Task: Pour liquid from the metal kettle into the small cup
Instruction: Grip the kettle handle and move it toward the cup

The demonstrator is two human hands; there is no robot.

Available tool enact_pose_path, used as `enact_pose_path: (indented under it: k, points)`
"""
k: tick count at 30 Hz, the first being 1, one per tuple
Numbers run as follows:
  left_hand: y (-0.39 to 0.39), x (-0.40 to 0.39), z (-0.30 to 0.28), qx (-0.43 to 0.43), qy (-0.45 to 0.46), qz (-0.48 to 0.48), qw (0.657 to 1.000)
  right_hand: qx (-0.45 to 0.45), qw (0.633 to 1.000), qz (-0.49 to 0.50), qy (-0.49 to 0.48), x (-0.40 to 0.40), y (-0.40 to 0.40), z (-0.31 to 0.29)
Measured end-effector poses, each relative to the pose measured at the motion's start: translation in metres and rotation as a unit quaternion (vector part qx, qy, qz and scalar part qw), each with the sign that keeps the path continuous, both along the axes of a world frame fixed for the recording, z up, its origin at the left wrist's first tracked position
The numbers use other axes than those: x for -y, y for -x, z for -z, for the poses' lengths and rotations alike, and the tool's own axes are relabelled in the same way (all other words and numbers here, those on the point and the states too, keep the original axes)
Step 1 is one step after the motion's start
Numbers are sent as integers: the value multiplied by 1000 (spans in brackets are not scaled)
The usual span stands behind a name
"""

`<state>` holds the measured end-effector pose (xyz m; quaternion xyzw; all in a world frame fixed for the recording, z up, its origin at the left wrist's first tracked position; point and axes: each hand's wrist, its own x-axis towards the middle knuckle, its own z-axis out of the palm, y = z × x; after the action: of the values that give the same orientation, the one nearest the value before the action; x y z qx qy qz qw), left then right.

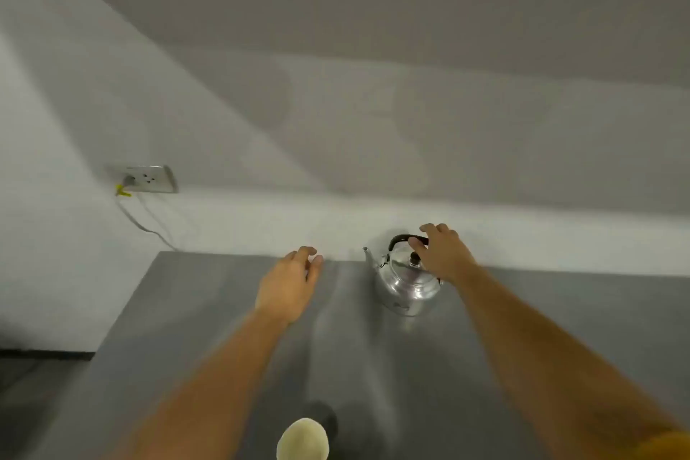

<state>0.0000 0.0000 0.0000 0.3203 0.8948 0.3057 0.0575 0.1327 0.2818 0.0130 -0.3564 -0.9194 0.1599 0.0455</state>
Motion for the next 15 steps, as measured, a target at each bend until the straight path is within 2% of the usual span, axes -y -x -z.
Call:
enact_pose_path:
  k: [4,15]
  points:
    - [6,2,10,14,11,-9,1000,17,998,18,53,-10,10,9]
    - [3,6,32,20,17,-4,1000,-59,990,56,117,-11,12,15]
